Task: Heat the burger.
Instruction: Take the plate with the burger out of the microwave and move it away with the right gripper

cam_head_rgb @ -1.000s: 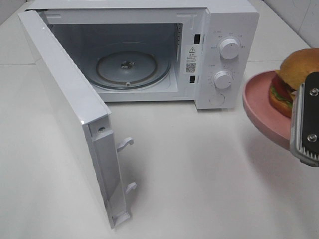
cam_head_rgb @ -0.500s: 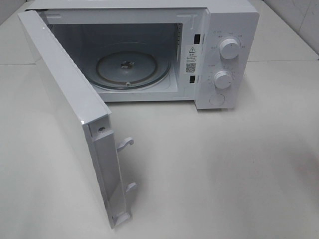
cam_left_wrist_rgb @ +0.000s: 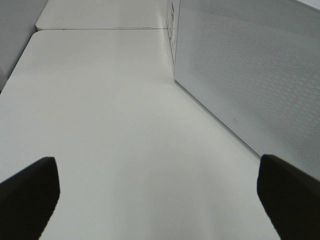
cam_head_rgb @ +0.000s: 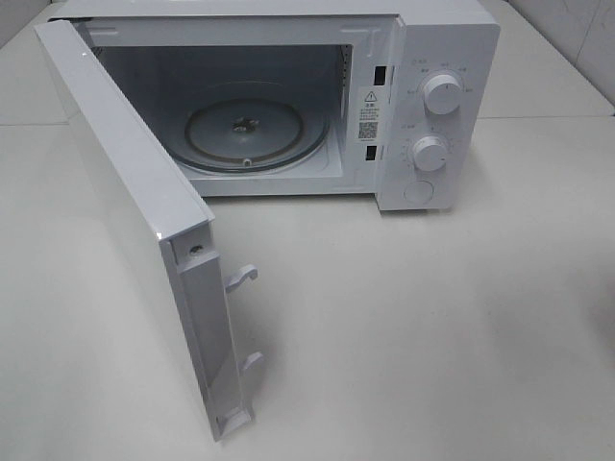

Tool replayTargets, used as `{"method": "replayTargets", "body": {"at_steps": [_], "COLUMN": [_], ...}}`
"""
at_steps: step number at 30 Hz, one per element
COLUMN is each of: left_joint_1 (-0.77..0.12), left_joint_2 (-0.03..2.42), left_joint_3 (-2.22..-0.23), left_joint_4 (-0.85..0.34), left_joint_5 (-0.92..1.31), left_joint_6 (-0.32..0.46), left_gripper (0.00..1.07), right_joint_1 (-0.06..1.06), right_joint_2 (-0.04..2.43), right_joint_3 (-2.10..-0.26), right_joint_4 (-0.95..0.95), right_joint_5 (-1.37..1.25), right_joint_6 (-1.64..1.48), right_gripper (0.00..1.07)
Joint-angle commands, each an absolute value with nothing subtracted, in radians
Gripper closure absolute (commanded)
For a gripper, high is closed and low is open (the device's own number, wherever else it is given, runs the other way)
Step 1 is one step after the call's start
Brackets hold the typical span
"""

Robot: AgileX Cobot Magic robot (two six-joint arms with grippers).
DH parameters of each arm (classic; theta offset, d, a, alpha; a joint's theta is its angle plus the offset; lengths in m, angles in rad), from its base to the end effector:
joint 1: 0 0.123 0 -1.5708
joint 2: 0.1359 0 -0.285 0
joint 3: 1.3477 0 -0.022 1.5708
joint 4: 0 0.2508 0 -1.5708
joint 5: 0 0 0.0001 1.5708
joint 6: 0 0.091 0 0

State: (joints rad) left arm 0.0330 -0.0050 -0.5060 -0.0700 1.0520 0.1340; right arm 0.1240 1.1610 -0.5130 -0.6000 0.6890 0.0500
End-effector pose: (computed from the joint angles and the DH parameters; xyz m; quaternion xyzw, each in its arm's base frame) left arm -0.0059 -0.0057 0.2798 0.0442 0.8464 0.0093 0.5307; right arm 0.1837 -0.0101 0.2048 -0.2299 0.9352 -0.2078 0.1714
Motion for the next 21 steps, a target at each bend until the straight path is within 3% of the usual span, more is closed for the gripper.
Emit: {"method": "replayTargets", "body": {"at_steps": [1, 10, 21], "left_joint_1": [0.035, 0.035, 0.035], "left_joint_2": [-0.022, -0.022, -0.022], "left_joint_3": [-0.505, -0.505, -0.505], "left_joint_4": [-0.073, -0.073, -0.073], "left_joint_5": [1.046, 1.046, 1.046], "left_joint_6": [0.129, 0.129, 0.129], "left_gripper": [0.02, 0.02, 0.02], "right_joint_1": [0.036, -0.082, -0.089], "right_joint_2": [1.245, 1.392, 1.589], "right_joint_3": [-0.519, -0.519, -0.541], "right_joint_4": [-0.717, -0.783, -0.783], "right_joint_5": [0.607, 0.428, 0.333], "right_joint_6": [0.134, 0.244, 0.279], "right_gripper": [1.07, 1.07, 1.05]}}
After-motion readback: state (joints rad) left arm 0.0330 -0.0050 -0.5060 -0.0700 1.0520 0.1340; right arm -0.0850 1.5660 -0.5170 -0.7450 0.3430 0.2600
